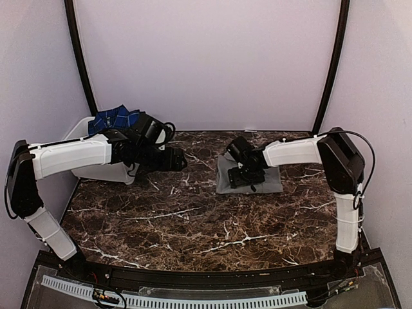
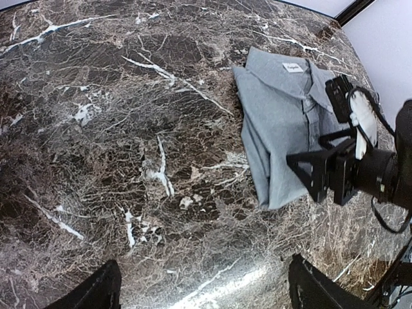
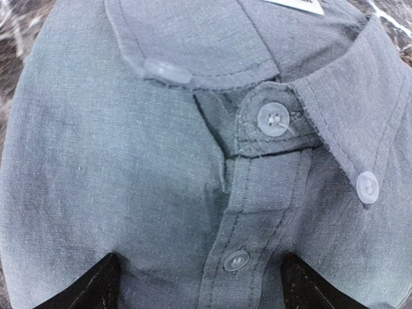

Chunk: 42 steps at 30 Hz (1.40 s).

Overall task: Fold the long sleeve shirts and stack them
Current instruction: Move the square-folded shirt to the corner of the board.

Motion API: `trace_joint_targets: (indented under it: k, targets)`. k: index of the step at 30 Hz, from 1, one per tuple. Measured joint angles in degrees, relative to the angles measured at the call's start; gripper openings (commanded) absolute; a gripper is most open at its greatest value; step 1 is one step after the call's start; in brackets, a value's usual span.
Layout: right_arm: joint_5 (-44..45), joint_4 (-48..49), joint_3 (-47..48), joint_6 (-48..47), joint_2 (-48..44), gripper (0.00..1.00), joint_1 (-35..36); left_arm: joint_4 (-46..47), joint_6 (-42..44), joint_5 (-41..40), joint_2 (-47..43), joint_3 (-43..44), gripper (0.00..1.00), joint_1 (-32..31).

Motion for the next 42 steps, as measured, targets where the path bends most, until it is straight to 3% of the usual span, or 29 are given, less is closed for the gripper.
trace_joint_targets:
  k: [15,24,28,32,37,42]
  targets:
    - [-2.38,0.59,8.81,-18.08,5.29,0.84,-18.58,-0.04,1.2,4.52,-0.37,-0.11,0.89,0.15]
    - [-3.08,-4.44,15.54,-18.32,6.56,0.82,-20.24,-0.04,1.75,5.64,-1.18,-0.72,0.9,0.17]
    - [-5.14,-5.05,13.29,-14.03,2.4,0.74,-18.53,-0.04,2.12,5.88,-1.2,-0.72,0.9,0.17]
    - [-9.31,-2.84,9.55,-9.07,-2.71,0.53,-15.5,-0.02,2.38,6.38,-1.2,-0.72,0.9,0.26]
    - [-15.47,2.36,8.5,-4.15,-2.71,0.35,-12.76,-0.02,2.75,6.71,-1.18,-0.72,0.9,0.26]
    - [-19.45,5.31,10.54,-0.7,2.54,0.32,-12.92,0.0,2.84,6.82,-1.18,-0.72,0.9,0.26]
